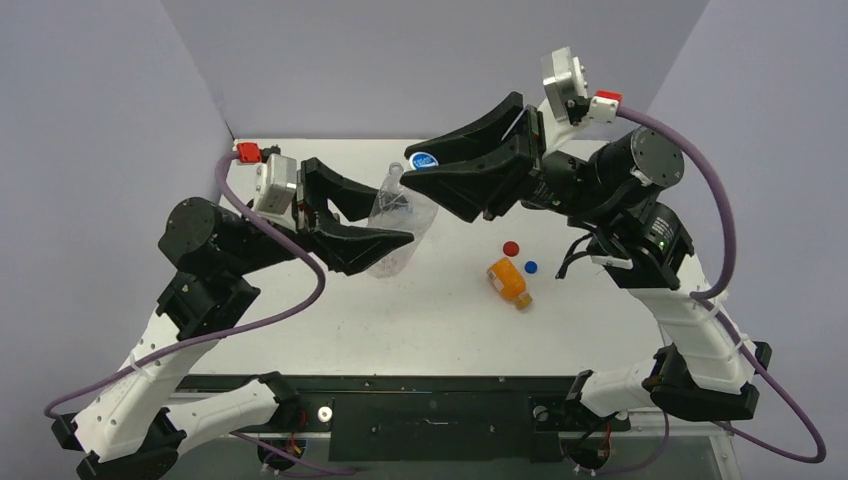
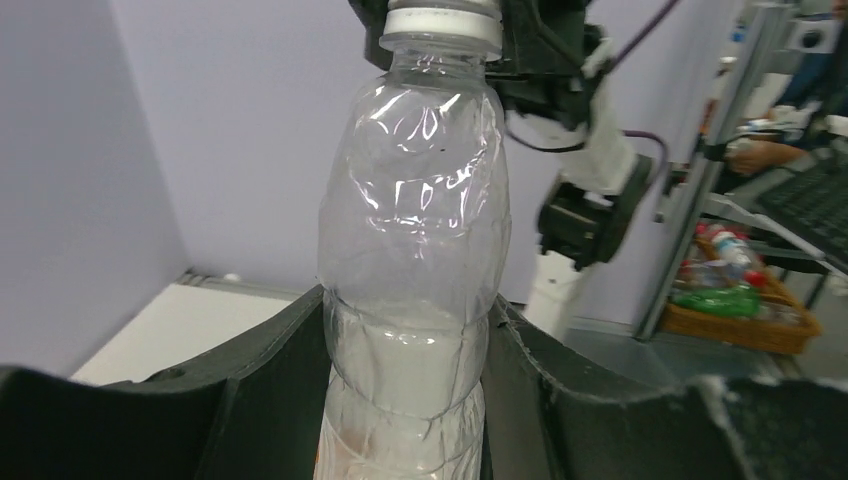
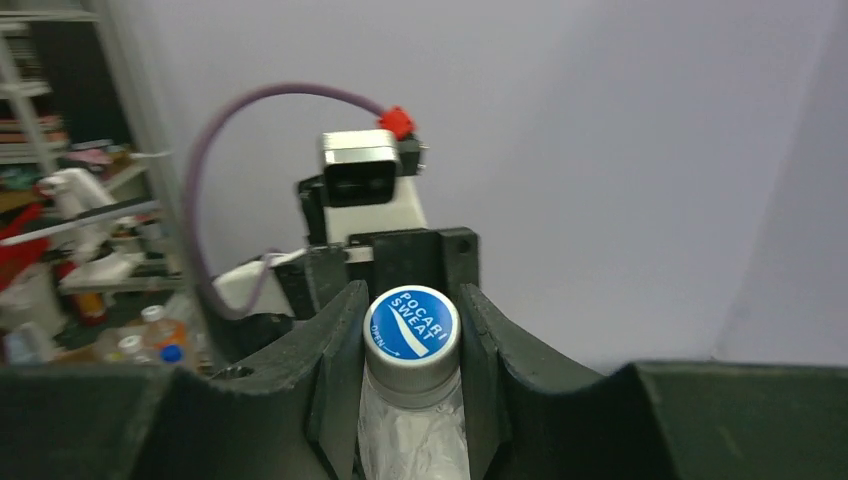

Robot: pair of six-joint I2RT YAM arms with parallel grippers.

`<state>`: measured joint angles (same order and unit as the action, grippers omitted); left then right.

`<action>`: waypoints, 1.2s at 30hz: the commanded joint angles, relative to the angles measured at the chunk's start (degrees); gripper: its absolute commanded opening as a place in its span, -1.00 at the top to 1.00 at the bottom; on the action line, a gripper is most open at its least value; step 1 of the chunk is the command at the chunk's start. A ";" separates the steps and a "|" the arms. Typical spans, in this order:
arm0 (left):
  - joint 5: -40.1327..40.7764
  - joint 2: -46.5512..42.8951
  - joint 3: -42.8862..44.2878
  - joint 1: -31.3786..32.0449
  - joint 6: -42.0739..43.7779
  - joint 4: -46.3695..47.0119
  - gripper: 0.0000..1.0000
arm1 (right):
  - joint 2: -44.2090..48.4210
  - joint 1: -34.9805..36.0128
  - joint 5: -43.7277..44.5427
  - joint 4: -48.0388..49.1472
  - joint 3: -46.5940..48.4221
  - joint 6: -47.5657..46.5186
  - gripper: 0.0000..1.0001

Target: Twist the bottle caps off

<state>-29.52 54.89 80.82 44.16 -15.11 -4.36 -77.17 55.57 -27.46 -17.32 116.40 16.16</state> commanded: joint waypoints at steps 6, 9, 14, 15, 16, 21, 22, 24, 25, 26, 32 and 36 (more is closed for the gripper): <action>-15.25 0.11 3.99 -0.84 -9.54 0.74 0.96 | -1.39 0.04 -32.37 22.68 0.15 15.66 1.00; -16.02 0.13 3.22 -1.23 -9.70 1.48 0.97 | -2.49 -0.58 -29.56 14.05 3.16 11.47 0.85; -15.12 -0.20 1.85 -1.91 -6.28 1.48 0.97 | 3.01 -1.04 -12.18 7.68 -1.33 3.94 -0.59; -13.17 -0.44 1.65 -1.90 -3.79 1.29 0.97 | 4.09 -0.74 -3.48 7.77 -2.62 3.60 -0.61; -11.74 -0.55 0.99 -1.89 -2.47 1.20 0.97 | 5.97 -0.51 0.92 7.89 -5.14 3.28 -0.61; 0.71 -1.52 -2.01 -1.93 7.16 2.61 0.97 | 6.61 6.34 23.77 2.23 -5.90 -2.07 -0.64; 3.20 -1.66 -3.00 -1.90 8.37 2.83 0.98 | 4.44 8.29 29.62 0.33 -2.82 -3.65 -0.64; 6.11 -2.02 -4.18 -1.89 12.84 3.31 0.97 | 0.58 9.62 34.97 -4.91 2.76 -4.65 -0.59; 7.05 -2.28 -5.08 -1.76 13.80 3.44 0.96 | -0.72 9.94 36.84 -7.55 4.40 -4.74 -0.53; 8.92 -2.35 -5.51 -1.73 15.69 4.47 0.97 | -3.15 10.29 39.63 -8.69 7.40 -4.82 -0.51; 17.37 -2.39 -6.90 -1.29 21.53 6.77 0.98 | -9.25 10.84 49.79 -13.67 13.49 -4.43 -0.14; 21.31 -1.68 -6.60 -0.81 23.11 6.43 0.99 | -9.90 10.87 49.93 -13.11 13.49 -3.90 -0.07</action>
<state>-15.18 53.41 73.63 42.76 3.86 -2.09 -87.29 65.73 17.26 -28.75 128.55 12.62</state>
